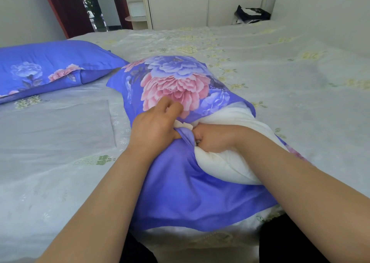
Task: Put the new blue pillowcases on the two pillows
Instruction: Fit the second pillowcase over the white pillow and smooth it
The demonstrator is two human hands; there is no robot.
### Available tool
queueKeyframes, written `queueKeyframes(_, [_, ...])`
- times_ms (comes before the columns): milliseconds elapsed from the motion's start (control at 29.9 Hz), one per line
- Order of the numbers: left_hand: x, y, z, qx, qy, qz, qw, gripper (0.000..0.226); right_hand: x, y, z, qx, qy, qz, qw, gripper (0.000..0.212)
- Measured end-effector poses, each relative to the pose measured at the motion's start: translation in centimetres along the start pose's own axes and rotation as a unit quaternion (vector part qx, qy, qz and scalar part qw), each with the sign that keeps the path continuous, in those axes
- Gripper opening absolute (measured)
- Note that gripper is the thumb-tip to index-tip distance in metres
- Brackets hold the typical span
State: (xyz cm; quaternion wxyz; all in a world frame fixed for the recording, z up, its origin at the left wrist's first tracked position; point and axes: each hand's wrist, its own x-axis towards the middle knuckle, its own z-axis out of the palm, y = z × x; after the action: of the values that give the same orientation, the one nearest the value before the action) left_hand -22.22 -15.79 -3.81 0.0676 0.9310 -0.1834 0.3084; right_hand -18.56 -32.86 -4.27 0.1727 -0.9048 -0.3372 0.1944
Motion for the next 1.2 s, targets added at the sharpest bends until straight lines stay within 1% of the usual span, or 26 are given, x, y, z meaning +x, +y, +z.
queueKeyframes(33, [0.3,0.1,0.1,-0.025,-0.013,-0.030,0.999,0.030,-0.1,-0.1,0.1,-0.001,0.000,0.003,1.000,0.028])
queueKeyframes(134, [0.6,0.7,0.3,-0.104,-0.052,-0.108,0.987,0.028,-0.2,0.1,0.6,0.011,-0.011,0.014,1.000,0.014])
queueKeyframes(234, [0.5,1.0,0.5,-0.204,-0.070,-0.140,0.966,0.028,-0.7,0.2,0.5,0.030,-0.014,0.026,0.999,0.020])
queueKeyframes(334, [1.0,0.3,0.2,-0.296,-0.128,-0.180,0.929,0.030,-1.1,-0.1,0.5,0.113,0.064,0.030,0.991,0.024])
queueKeyframes(401, [1.1,-0.5,-0.8,-0.281,-0.186,-0.172,0.926,0.023,-1.6,-0.7,0.8,0.128,0.142,0.022,0.981,0.025])
queueKeyframes(467, [0.8,-1.1,-1.9,-0.257,-0.273,-0.135,0.917,0.022,-2.2,-1.3,0.9,0.095,0.222,0.007,0.970,0.016])
queueKeyframes(501, [0.5,-1.1,-2.5,-0.246,-0.321,-0.119,0.907,0.029,-2.7,-1.5,0.8,0.056,0.248,0.019,0.967,0.025])
queueKeyframes(534, [0.1,-1.1,-3.1,-0.231,-0.361,-0.114,0.896,0.035,-3.2,-1.7,0.7,-0.001,0.258,0.042,0.965,0.041])
queueKeyframes(568, [-0.2,-1.1,-3.4,-0.215,-0.382,-0.118,0.891,0.036,-3.7,-1.9,0.7,-0.069,0.267,0.075,0.958,0.050])
queueKeyframes(601, [-0.4,-1.1,-3.7,-0.197,-0.378,-0.124,0.896,0.033,-4.1,-2.0,0.7,-0.127,0.284,0.095,0.946,0.050])
queueKeyframes(634, [-0.6,-1.0,-3.9,-0.173,-0.344,-0.122,0.915,0.028,-4.3,-2.2,0.9,-0.160,0.293,0.097,0.938,0.045])
queueKeyframes(668, [-0.7,-0.7,-4.0,-0.134,-0.285,-0.107,0.943,0.021,-4.5,-2.4,0.9,-0.173,0.297,0.084,0.935,0.037])
queueKeyframes(735, [-0.9,-0.3,-3.7,-0.058,-0.148,-0.049,0.986,0.010,-4.4,-2.3,0.8,-0.149,0.273,0.042,0.949,0.027])
queueKeyframes(768, [-1.0,-0.1,-3.3,-0.061,-0.115,-0.024,0.991,0.018,-4.3,-2.3,0.7,-0.124,0.248,0.033,0.960,0.029])
queueKeyframes(801, [-1.1,0.0,-2.7,-0.089,-0.125,-0.017,0.988,0.019,-4.1,-2.1,0.6,-0.099,0.222,0.032,0.970,0.031])
queueKeyframes(835, [-1.0,0.0,-2.4,-0.125,-0.157,-0.025,0.979,0.012,-4.1,-1.8,0.6,-0.076,0.198,0.035,0.977,0.027])
queueKeyframes(868, [-0.9,-0.2,-2.0,-0.143,-0.213,-0.038,0.966,0.004,-4.0,-1.6,0.5,-0.057,0.173,0.036,0.983,0.021])
queueKeyframes(935, [-0.6,-0.5,-1.5,-0.191,-0.306,-0.073,0.930,0.024,-4.2,-1.1,0.6,-0.011,0.139,0.017,0.990,0.019])
queueKeyframes(968, [-0.5,-0.4,-1.4,-0.215,-0.326,-0.093,0.916,0.030,-4.4,-0.9,0.6,0.045,0.125,0.004,0.991,0.022])
queueKeyframes(1002, [-0.4,-0.2,-1.4,-0.218,-0.327,-0.104,0.914,0.031,-4.8,-0.8,0.4,0.126,0.119,-0.006,0.985,0.024])
queueKeyframes(1035, [-0.3,0.0,-1.5,-0.189,-0.307,-0.108,0.926,0.026,-5.2,-0.7,0.2,0.208,0.131,-0.015,0.969,0.022])
queueKeyframes(1068, [-0.3,0.4,-1.8,-0.126,-0.260,-0.101,0.952,0.015,-5.6,-0.4,-0.1,0.262,0.169,-0.019,0.950,0.019])
queueKeyframes(1102, [-0.4,0.9,-2.2,-0.061,-0.200,-0.080,0.975,0.007,-6.0,0.2,-0.5,0.268,0.231,-0.009,0.935,0.015])
queueKeyframes(1135, [-0.6,1.5,-2.8,-0.010,-0.152,-0.042,0.987,0.024,-6.3,0.9,-0.9,0.218,0.298,0.023,0.929,0.015])
queueKeyframes(1169, [-0.9,2.2,-3.4,0.012,-0.136,-0.002,0.991,0.043,-6.6,1.8,-1.5,0.139,0.349,0.075,0.924,0.019])
queueKeyframes(1202, [-1.2,3.0,-3.8,0.022,-0.136,0.026,0.990,0.060,-7.2,2.9,-2.1,0.064,0.370,0.138,0.916,0.029])
